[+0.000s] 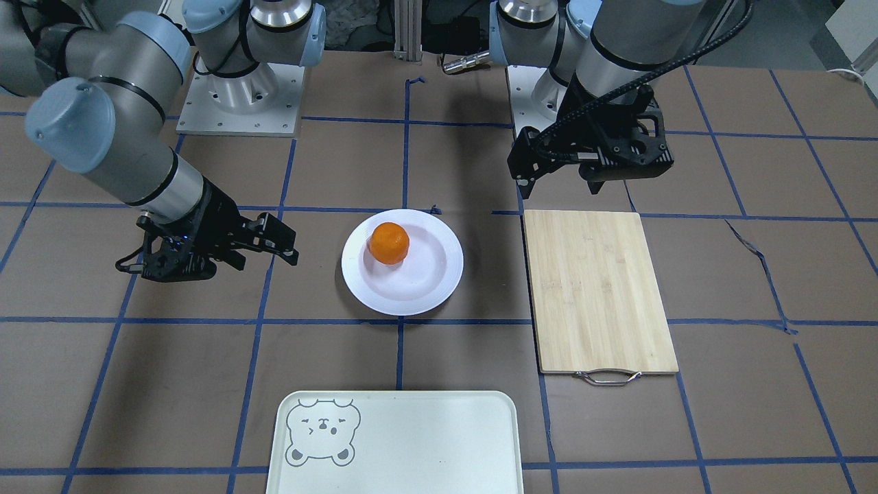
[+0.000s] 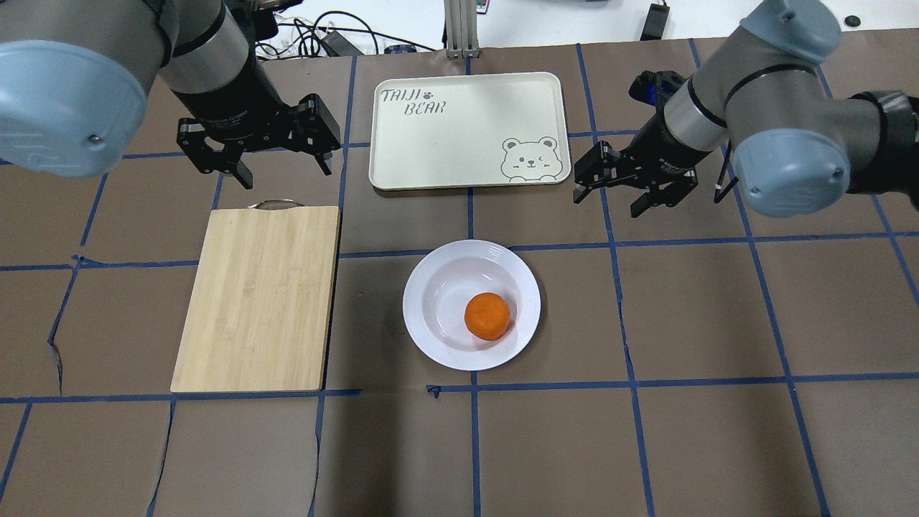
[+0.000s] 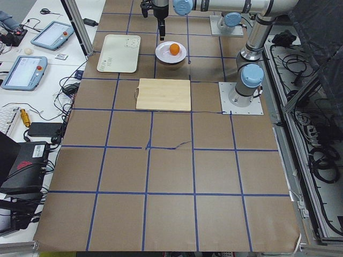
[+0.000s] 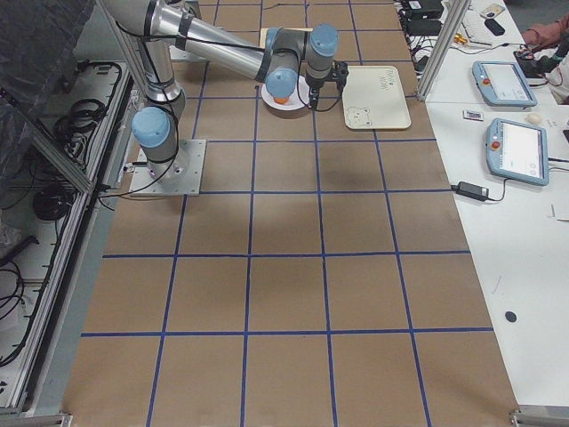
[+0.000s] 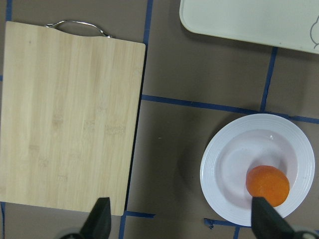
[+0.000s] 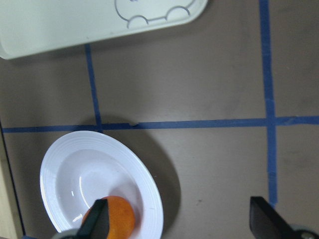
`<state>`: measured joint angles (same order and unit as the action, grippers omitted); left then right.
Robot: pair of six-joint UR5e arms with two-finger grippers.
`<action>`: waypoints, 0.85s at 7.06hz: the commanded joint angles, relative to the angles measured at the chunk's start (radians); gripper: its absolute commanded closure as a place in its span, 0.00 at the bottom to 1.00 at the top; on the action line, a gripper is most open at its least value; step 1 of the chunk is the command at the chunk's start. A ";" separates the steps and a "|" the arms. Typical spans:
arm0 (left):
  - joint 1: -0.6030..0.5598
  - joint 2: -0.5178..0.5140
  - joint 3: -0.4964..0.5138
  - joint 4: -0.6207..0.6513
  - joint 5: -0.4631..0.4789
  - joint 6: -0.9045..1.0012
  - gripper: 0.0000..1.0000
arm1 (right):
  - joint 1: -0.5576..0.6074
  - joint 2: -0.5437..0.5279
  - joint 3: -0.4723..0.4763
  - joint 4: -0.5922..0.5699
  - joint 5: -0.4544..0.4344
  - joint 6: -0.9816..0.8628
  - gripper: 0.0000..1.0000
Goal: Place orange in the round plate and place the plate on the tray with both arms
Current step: 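Raise the left gripper away while the right gripper reaches to the bowl rim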
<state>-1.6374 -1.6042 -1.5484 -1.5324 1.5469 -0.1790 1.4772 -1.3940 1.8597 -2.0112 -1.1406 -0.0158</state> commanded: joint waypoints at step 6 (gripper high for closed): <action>0.007 -0.006 -0.001 0.158 0.058 0.026 0.00 | 0.076 0.253 0.115 -0.354 0.266 -0.105 0.05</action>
<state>-1.6308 -1.6059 -1.5489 -1.3927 1.6051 -0.1229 1.5253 -1.1604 1.9735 -2.3629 -0.8644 -0.1110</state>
